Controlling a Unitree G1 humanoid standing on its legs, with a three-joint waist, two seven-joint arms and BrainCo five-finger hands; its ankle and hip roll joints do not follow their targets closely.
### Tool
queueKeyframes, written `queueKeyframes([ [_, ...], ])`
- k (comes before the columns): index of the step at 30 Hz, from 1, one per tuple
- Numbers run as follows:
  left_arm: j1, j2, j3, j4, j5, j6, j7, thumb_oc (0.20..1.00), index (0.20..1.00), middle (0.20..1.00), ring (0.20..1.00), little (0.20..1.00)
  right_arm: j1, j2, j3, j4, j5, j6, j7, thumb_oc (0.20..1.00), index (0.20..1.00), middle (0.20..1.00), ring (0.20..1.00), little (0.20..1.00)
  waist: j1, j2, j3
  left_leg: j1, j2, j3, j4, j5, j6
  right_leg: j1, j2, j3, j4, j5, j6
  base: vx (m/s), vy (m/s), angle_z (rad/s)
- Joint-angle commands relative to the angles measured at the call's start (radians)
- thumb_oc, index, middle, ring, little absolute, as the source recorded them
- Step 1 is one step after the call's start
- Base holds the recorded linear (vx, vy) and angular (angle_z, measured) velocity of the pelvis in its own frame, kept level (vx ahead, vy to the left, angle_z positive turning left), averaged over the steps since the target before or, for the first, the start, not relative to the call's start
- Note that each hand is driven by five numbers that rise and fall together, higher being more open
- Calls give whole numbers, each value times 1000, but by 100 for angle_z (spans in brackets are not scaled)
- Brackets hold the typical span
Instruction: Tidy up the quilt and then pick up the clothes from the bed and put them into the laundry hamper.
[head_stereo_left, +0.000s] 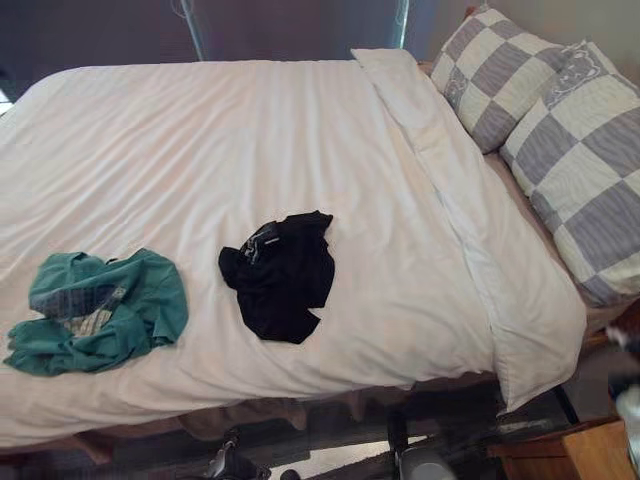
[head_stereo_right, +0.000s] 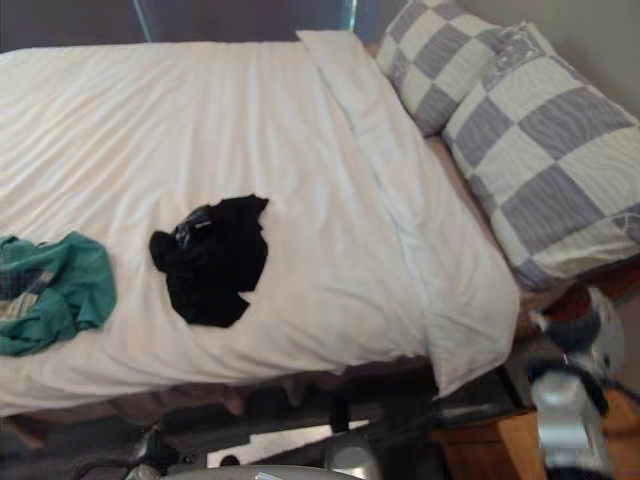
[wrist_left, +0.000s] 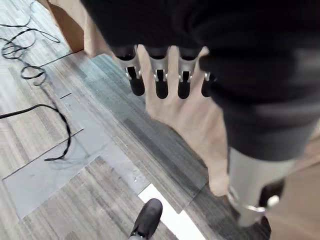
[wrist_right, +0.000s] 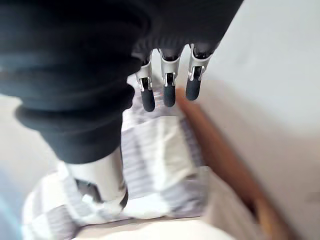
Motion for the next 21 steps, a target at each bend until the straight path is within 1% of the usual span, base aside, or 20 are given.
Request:
queueKeyframes([
  [1,-100,38,-13,20,-13,-9,18,1000,1000,1000,1000,1000,-193,-79,-17,66,71,-56,-52,200,200,200,200,200,59,9,111,20,35,-42,2,-71,-17,-57,-91,-1,138,-124,105,-156,-54,30],
  [2,-120,51,-42,5,-41,-15,30,1000,1000,1000,1000,1000,-316,-109,62,200,123,-51,-72,200,200,200,200,200,93,28,163,-35,29,-61,46,-61,-20,-90,-101,3,161,-126,99,-128,-39,39],
  [3,-123,50,-39,5,-42,-15,30,1000,1000,1000,1000,1000,-329,-113,71,211,126,-55,-74,200,200,200,200,200,89,28,164,-43,30,-62,56,-65,-20,-96,-102,4,166,-128,98,-203,-84,35],
  [4,-138,55,-52,-11,-76,-21,43,1000,1000,1000,1000,1000,-389,-100,112,304,173,-51,-79,200,200,200,200,200,103,40,196,-107,30,-73,132,-75,-26,-123,-112,1,192,-137,91,-165,-77,60],
  [5,-149,57,-46,-25,-122,-31,63,1000,1000,1000,1000,1000,-422,-72,119,382,234,-56,-94,200,200,200,200,200,110,56,229,-168,35,-87,205,-89,-32,-160,-122,-3,235,-148,88,-163,-76,54],
  [6,-150,57,-45,-25,-123,-31,63,1000,1000,1000,1000,1000,-427,-72,122,387,236,-59,-95,200,200,200,200,200,107,56,225,-181,36,-90,218,-95,-32,-170,-123,-3,242,-151,88,-139,-28,52],
  [7,-155,55,-39,-39,-158,-36,78,1000,1000,1000,1000,1000,-436,-46,118,416,275,-69,-108,200,200,200,200,200,111,67,246,-212,37,-97,251,-103,-32,-208,-127,3,284,-158,87,-120,7,18],
  [8,-158,43,-21,-52,-213,-42,97,1000,1000,1000,1000,1000,-429,14,110,491,346,-82,-113,200,200,200,200,200,117,82,273,-252,39,-114,297,-120,-27,-256,-134,0,342,-174,86,-125,9,12],
  [9,-159,44,-21,-52,-213,-42,97,1000,1000,1000,1000,1000,-430,14,111,492,346,-83,-113,200,200,200,200,200,116,81,268,-261,38,-114,297,-116,-26,-264,-136,1,341,-169,86,-106,14,8],
  [12,-184,27,1,-14,-241,-31,112,1000,1000,1000,1000,1000,-379,120,109,623,403,-82,-95,200,200,200,200,200,109,83,291,-296,33,-126,324,-123,-19,-289,-146,-9,359,-169,87,-40,12,-1],
  [13,-189,23,3,-2,-238,-26,121,1000,1000,1000,1000,1000,-356,152,107,655,416,-80,-87,200,200,200,200,200,105,80,292,-287,31,-127,320,-130,-16,-277,-148,-15,351,-170,88,0,0,0],
  [14,-190,24,4,-2,-238,-26,121,1000,1000,1000,1000,1000,-357,153,107,655,416,-80,-87,200,200,200,200,200,105,79,291,-290,30,-127,317,-126,-15,-278,-149,-16,346,-165,87,74,95,7],
  [15,-194,13,0,23,-216,-16,120,1000,1000,1000,1000,1000,-246,239,103,728,438,-86,-47,200,200,200,200,200,87,63,269,-245,18,-121,277,-136,-7,-220,-162,-40,288,-144,95,70,126,11],
  [18,-174,6,2,34,-190,-9,125,1000,1000,1000,1000,1000,-80,328,82,748,447,-93,-18,200,200,200,200,200,61,35,221,-190,-7,-110,229,-139,2,-134,-171,-69,206,-105,106,108,154,31],
  [20,-162,0,-5,49,-165,-5,119,1000,1000,1000,1000,1000,-9,385,80,813,475,-93,12,200,200,200,200,200,52,20,181,-144,-25,-105,179,-133,11,-96,-170,-80,171,-80,117,103,161,10],
  [21,-159,-4,-12,66,-142,-2,108,1000,1000,1000,1000,1000,13,406,102,876,464,-78,35,395,395,395,395,395,47,13,160,-113,-33,-102,138,-124,14,-83,-169,-83,161,-61,125,86,116,14],
])
